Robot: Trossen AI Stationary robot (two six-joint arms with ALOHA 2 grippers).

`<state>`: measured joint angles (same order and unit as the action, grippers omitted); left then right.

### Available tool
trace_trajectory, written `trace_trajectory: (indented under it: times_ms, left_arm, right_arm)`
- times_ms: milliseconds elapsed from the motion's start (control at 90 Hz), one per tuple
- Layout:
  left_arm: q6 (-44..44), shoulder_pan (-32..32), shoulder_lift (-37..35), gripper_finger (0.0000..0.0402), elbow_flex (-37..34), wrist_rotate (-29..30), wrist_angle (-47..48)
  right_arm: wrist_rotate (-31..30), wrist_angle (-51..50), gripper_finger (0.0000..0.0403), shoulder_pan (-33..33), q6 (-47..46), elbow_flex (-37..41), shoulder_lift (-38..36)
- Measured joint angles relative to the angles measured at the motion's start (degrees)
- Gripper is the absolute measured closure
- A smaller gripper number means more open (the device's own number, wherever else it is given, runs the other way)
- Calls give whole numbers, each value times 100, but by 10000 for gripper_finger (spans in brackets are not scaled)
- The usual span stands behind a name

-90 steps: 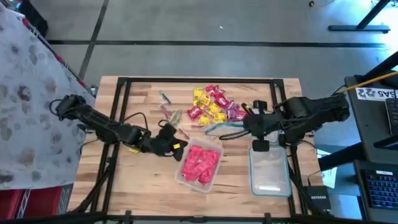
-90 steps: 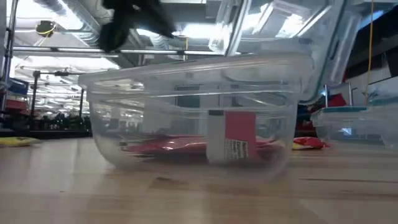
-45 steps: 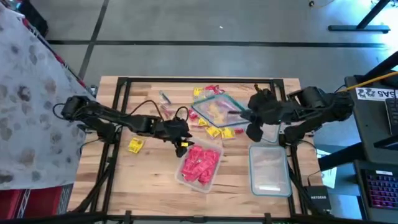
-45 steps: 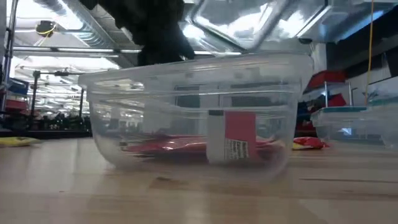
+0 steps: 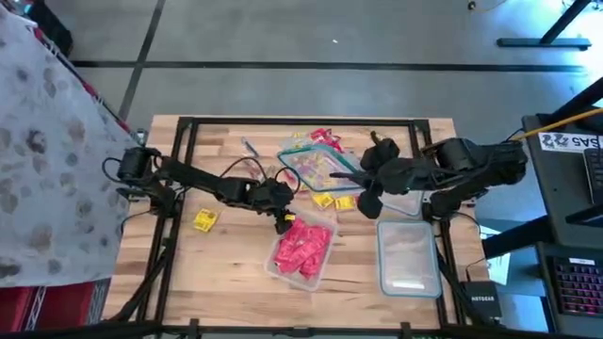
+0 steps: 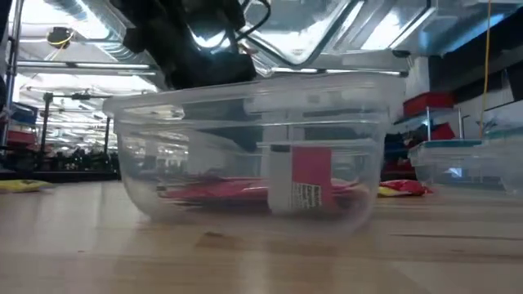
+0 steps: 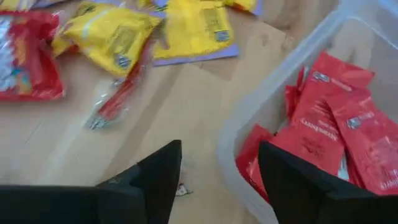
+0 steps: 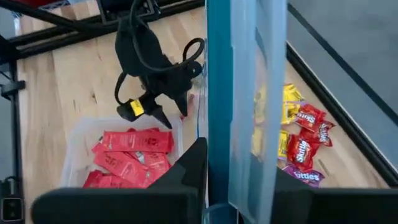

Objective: Sort candy
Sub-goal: Close the rectangular transparent bin

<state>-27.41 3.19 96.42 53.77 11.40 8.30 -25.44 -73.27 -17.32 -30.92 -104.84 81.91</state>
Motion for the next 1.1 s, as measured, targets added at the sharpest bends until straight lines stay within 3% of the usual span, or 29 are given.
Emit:
trace_trajectory:
  times_ms: [322, 556, 700, 844, 1100]
  left_arm:
    - [-1611, -170, 54, 377, 19, -392, 613]
    - [-3418, -97, -157, 372, 20, 395, 1820]
    - [-3900, -41, -256, 368, 7, 789, 2167]
    - [-3776, -64, -280, 352, 5, 697, 2277]
    - [-3319, -60, -485, 274, -17, -106, 2372]
  right_arm:
    - [-100, -243, 376, -2, 311, 2, 3]
    - [-71, -332, 376, -7, 315, 2, 2]
    - [-276, -339, 376, -103, 288, 2, 2]
    - [-600, -335, 376, -379, 146, 2, 2]
    - [-957, -390, 376, -925, -207, 2, 163]
